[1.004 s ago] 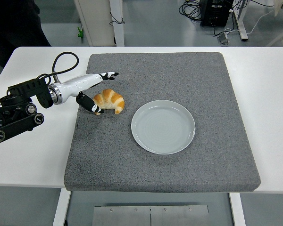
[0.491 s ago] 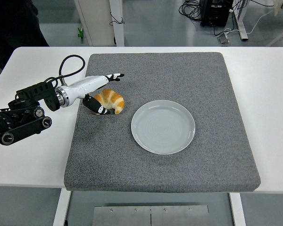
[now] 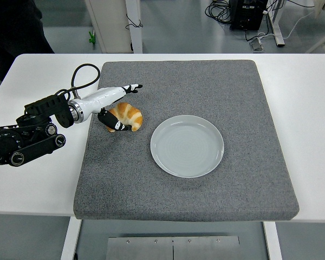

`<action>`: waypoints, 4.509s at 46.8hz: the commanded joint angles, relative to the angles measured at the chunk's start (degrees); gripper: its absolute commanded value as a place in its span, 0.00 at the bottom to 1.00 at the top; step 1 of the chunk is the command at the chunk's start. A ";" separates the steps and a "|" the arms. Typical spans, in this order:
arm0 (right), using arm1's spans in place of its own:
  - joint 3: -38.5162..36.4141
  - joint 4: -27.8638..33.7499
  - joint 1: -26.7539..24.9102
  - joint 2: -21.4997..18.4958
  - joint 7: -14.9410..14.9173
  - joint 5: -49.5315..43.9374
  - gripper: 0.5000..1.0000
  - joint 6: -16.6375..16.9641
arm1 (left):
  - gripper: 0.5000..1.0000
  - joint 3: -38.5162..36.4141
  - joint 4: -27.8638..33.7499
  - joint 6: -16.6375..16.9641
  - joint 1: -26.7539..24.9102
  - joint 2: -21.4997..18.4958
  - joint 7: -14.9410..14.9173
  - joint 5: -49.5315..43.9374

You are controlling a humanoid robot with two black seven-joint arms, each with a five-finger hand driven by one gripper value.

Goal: Place the bread on the plate

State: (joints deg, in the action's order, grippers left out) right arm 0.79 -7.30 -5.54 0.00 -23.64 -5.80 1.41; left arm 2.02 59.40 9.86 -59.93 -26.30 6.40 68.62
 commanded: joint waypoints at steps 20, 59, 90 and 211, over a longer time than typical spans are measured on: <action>0.00 0.00 0.00 0.00 0.00 0.00 1.00 0.00 | 0.41 0.44 -0.69 -0.10 0.25 0.64 0.10 -0.68; 0.00 0.00 0.00 0.00 0.00 0.00 1.00 0.00 | 0.17 9.32 -0.69 -6.43 -7.13 -2.79 0.89 1.16; 0.00 0.00 0.00 0.00 0.00 0.00 1.00 0.00 | 0.20 18.81 2.65 -12.76 -13.19 -2.09 0.80 5.47; 0.00 0.00 0.00 0.00 0.00 0.00 1.00 0.00 | 0.22 6.77 10.83 -5.20 -2.21 9.52 1.77 22.52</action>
State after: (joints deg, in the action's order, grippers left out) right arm 0.79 -7.30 -5.54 0.00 -23.64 -5.80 1.41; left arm 9.07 70.40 4.40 -62.63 -16.79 8.18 91.16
